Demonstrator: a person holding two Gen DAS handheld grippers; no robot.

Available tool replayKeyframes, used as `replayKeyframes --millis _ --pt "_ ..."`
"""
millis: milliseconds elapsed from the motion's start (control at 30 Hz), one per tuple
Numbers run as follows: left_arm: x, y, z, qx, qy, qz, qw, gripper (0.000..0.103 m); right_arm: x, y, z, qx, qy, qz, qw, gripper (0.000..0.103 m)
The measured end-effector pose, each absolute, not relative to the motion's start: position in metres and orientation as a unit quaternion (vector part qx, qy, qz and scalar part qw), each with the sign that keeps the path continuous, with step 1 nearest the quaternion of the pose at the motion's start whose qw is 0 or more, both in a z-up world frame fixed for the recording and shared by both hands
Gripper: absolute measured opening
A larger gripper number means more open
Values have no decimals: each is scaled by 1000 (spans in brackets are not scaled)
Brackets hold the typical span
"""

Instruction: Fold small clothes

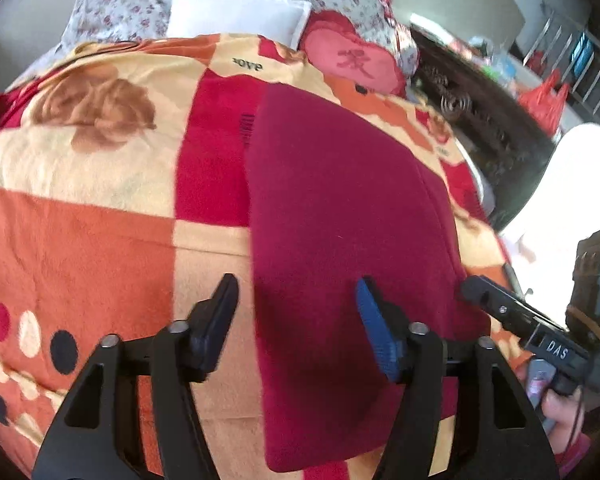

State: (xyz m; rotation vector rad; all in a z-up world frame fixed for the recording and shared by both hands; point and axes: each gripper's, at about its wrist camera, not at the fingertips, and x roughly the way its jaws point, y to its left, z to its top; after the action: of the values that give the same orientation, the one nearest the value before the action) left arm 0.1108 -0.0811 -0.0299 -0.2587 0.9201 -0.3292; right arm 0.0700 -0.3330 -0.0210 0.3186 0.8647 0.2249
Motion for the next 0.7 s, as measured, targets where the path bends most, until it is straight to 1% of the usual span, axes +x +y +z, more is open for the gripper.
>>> replayKeyframes --millis 67,167,233,267,333,367,400,433,467,500,567,633,700 --pt "113 -73 -35 -155 437 -161 871 73 77 -337 -26 179 422 126 880 83" --pt "123 -75 -48 -186 461 -181 848 73 96 -340 -45 226 440 141 858 83" --pt "128 -81 -55 -193 466 -192 842 73 103 -340 -55 267 438 167 842 83" --pt "129 -84 -57 -195 465 -195 841 77 105 -340 -58 272 437 169 841 84" --pt "133 -88 -61 -200 464 -201 839 78 108 -337 -61 273 434 174 841 84" --pt "134 -90 -62 -202 466 -206 836 78 107 -336 -61 277 432 173 841 79" --pt "135 -92 -61 -202 469 -213 833 71 107 -335 -59 277 432 174 841 74" --pt "134 -94 -58 -198 469 -213 834 70 105 -334 -55 272 430 176 843 62" --pt "131 -95 -54 -191 465 -213 838 64 101 -330 -47 254 427 175 850 55" --pt "127 -95 -48 -180 460 -216 842 59 98 -327 -40 242 426 175 854 53" --pt "117 -92 -37 -167 453 -224 846 52 91 -325 -26 238 419 182 857 47" --pt "102 -82 -25 -164 455 -229 845 52 79 -322 -11 251 413 203 852 44" --pt "86 -70 -16 -152 460 -220 847 52 66 -312 -1 254 414 221 846 44"
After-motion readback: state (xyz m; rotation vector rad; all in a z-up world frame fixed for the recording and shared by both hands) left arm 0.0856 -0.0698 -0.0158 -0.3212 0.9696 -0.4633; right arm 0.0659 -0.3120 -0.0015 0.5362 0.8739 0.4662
